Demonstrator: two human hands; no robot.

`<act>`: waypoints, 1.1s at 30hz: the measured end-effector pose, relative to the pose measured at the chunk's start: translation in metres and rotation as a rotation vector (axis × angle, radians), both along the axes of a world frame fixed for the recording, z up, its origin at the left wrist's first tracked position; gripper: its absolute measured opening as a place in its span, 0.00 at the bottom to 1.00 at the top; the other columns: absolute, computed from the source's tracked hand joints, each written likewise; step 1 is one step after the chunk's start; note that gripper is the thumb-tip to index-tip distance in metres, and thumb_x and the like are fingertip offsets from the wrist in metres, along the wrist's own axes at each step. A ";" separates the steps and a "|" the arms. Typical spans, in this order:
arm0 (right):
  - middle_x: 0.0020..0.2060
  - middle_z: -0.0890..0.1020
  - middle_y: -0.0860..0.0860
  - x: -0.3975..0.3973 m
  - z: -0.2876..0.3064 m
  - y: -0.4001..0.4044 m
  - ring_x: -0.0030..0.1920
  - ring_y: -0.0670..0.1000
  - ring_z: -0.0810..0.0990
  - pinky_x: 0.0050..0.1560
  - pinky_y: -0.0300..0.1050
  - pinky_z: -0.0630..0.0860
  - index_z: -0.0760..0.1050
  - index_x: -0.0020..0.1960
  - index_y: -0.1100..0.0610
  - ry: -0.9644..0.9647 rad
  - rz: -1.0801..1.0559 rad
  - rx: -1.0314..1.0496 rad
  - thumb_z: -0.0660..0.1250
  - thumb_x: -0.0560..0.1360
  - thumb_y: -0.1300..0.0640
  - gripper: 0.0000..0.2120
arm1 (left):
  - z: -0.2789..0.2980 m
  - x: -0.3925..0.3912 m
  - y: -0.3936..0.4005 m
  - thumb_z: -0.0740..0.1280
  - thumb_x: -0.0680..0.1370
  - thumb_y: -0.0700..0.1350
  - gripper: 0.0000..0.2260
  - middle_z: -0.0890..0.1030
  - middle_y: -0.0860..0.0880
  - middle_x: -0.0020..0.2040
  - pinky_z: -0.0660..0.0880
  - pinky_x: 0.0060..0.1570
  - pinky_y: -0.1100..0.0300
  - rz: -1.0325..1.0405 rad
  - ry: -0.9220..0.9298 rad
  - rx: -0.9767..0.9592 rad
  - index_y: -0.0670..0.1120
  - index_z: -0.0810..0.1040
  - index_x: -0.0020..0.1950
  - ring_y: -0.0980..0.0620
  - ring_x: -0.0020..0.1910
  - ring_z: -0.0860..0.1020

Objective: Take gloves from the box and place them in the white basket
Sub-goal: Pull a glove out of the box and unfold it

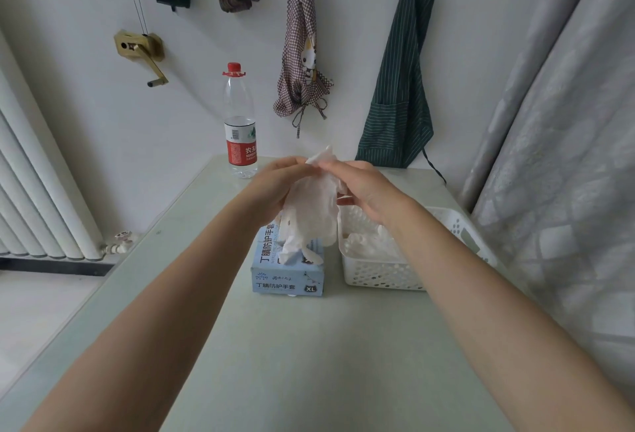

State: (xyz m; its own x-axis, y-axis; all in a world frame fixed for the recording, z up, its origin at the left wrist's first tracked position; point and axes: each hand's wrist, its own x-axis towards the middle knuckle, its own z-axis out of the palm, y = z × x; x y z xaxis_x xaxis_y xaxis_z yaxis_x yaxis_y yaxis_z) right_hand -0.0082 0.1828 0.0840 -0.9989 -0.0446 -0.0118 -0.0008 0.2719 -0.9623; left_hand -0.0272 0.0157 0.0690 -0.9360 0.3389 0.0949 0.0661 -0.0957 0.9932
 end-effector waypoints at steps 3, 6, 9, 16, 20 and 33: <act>0.33 0.80 0.47 0.001 0.006 -0.001 0.37 0.47 0.78 0.44 0.46 0.78 0.80 0.51 0.60 0.027 -0.030 -0.004 0.70 0.74 0.51 0.12 | -0.001 -0.001 0.002 0.69 0.77 0.45 0.10 0.84 0.39 0.52 0.76 0.59 0.44 0.081 -0.010 -0.066 0.41 0.83 0.54 0.36 0.53 0.81; 0.38 0.78 0.51 0.003 0.012 0.000 0.40 0.51 0.77 0.42 0.46 0.75 0.76 0.43 0.55 0.100 -0.095 0.070 0.67 0.72 0.57 0.02 | -0.001 0.002 0.006 0.68 0.78 0.44 0.10 0.84 0.40 0.48 0.79 0.51 0.50 0.112 0.010 -0.126 0.40 0.83 0.53 0.44 0.45 0.82; 0.37 0.75 0.47 0.009 0.021 -0.002 0.38 0.47 0.73 0.38 0.40 0.70 0.74 0.45 0.54 0.171 -0.106 0.250 0.66 0.73 0.57 0.02 | 0.000 0.006 0.011 0.64 0.79 0.43 0.10 0.83 0.40 0.44 0.77 0.43 0.56 0.093 0.056 -0.199 0.39 0.83 0.50 0.48 0.41 0.80; 0.29 0.62 0.46 0.011 0.026 -0.001 0.31 0.48 0.61 0.31 0.43 0.57 0.60 0.33 0.52 0.215 -0.172 0.349 0.62 0.71 0.58 0.13 | 0.005 0.011 0.018 0.66 0.74 0.44 0.12 0.81 0.40 0.46 0.76 0.47 0.51 0.011 0.076 -0.267 0.39 0.81 0.54 0.45 0.44 0.79; 0.27 0.58 0.47 0.011 0.030 0.005 0.32 0.50 0.58 0.33 0.46 0.54 0.55 0.31 0.51 0.240 -0.247 0.276 0.62 0.71 0.55 0.17 | 0.000 0.011 0.018 0.65 0.75 0.35 0.07 0.80 0.44 0.41 0.77 0.39 0.59 0.057 0.066 -0.425 0.41 0.81 0.49 0.48 0.38 0.79; 0.29 0.66 0.53 0.000 0.025 0.024 0.31 0.49 0.63 0.32 0.44 0.60 0.68 0.32 0.61 0.378 -0.342 0.442 0.62 0.78 0.59 0.16 | -0.006 0.003 0.011 0.66 0.75 0.38 0.06 0.81 0.48 0.41 0.73 0.36 0.62 0.205 0.014 -0.521 0.44 0.82 0.49 0.52 0.38 0.76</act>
